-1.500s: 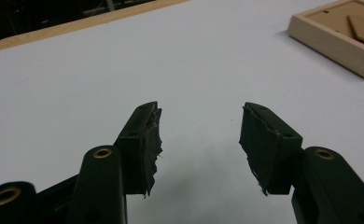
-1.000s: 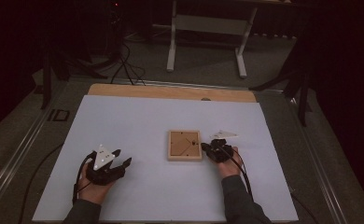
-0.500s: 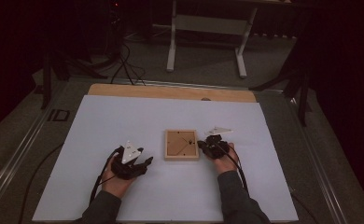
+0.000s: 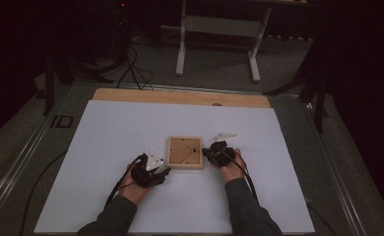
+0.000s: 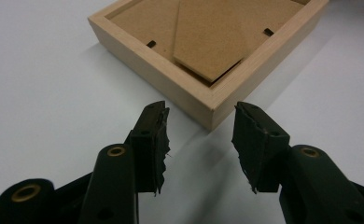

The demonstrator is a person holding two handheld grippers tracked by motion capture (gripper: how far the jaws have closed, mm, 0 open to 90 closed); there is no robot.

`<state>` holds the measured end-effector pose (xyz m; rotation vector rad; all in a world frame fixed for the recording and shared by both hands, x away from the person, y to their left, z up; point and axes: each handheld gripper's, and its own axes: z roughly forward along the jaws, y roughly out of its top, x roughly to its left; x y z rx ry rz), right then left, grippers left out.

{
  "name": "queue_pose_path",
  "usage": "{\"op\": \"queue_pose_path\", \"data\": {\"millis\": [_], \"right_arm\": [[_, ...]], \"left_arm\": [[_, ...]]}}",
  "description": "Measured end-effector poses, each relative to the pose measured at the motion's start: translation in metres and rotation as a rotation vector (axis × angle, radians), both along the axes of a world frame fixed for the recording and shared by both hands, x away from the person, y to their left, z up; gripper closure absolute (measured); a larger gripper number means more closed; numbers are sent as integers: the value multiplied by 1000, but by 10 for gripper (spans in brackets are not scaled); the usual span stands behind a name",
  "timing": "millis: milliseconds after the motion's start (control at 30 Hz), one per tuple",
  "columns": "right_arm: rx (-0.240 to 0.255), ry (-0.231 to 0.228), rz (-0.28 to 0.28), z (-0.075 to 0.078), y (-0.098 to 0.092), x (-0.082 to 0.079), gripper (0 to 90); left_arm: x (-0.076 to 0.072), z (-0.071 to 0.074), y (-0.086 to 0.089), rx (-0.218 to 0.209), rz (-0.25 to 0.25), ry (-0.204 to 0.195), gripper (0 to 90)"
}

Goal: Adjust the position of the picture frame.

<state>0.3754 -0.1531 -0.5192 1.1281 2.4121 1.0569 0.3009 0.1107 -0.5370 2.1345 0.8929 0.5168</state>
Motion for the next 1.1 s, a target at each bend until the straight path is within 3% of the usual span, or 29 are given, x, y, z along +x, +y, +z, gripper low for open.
{"op": "queue_pose_path", "data": {"millis": [200, 467, 833, 1100], "right_arm": [[-11, 1, 16, 1, 9, 0, 899], [1, 14, 30, 1, 13, -2, 900], [-2, 9, 75, 1, 28, -8, 899], [0, 6, 72, 1, 28, -9, 899]], "left_arm": [[2, -1, 2, 1, 6, 31, 593], [-6, 0, 4, 25, 18, 25, 623], [-14, 1, 14, 60, 76, 1, 630], [-15, 0, 13, 53, 86, -7, 631]]}}
